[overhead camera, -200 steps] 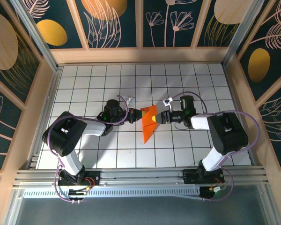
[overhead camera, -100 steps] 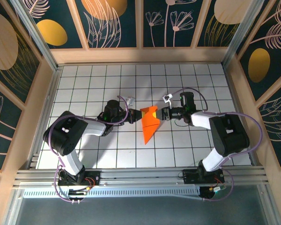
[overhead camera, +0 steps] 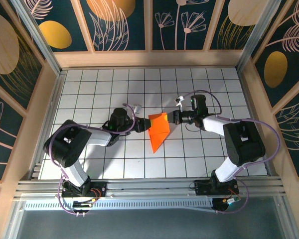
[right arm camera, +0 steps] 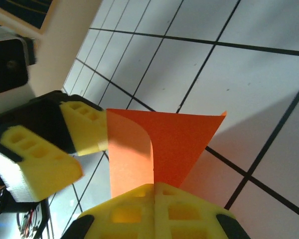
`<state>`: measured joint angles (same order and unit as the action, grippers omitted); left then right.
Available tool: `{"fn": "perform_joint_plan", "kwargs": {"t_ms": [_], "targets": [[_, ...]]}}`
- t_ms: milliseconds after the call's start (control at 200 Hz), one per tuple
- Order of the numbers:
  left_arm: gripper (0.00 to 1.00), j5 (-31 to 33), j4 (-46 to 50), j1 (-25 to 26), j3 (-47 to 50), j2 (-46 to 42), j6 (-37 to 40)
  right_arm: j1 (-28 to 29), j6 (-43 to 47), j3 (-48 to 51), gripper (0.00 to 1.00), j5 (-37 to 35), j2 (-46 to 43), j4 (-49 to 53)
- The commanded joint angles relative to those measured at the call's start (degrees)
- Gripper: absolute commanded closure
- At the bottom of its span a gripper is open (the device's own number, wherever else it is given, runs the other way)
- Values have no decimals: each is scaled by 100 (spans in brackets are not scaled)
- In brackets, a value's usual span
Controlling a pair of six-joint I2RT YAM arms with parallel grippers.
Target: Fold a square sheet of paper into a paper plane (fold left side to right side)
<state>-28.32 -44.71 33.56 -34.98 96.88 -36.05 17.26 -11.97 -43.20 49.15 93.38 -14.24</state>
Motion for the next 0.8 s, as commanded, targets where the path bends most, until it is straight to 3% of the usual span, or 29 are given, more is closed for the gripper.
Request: {"fn": "perform_joint_plan", "kwargs": {"t_ms": [0, 170, 370, 566, 796], "targets": [[53, 860, 663, 24, 9, -597, 355, 7, -340, -226, 100, -339, 57, 478], [53, 1791, 1872, 139, -19, -1388, 871, -2, -777, -634, 100, -714, 241, 1319], [54, 2759, 3170, 1007, -395, -1700, 1215, -74, -1274, -923, 100, -901, 546, 1806], [53, 3791, 3829, 2118, -874, -1206, 1054, -133, -1637, -938, 100, -922, 566, 1725], [49, 4825, 4900, 3107, -2139, 69, 995, -145, -1717, -960, 100, -1030, 559, 1793]]}}
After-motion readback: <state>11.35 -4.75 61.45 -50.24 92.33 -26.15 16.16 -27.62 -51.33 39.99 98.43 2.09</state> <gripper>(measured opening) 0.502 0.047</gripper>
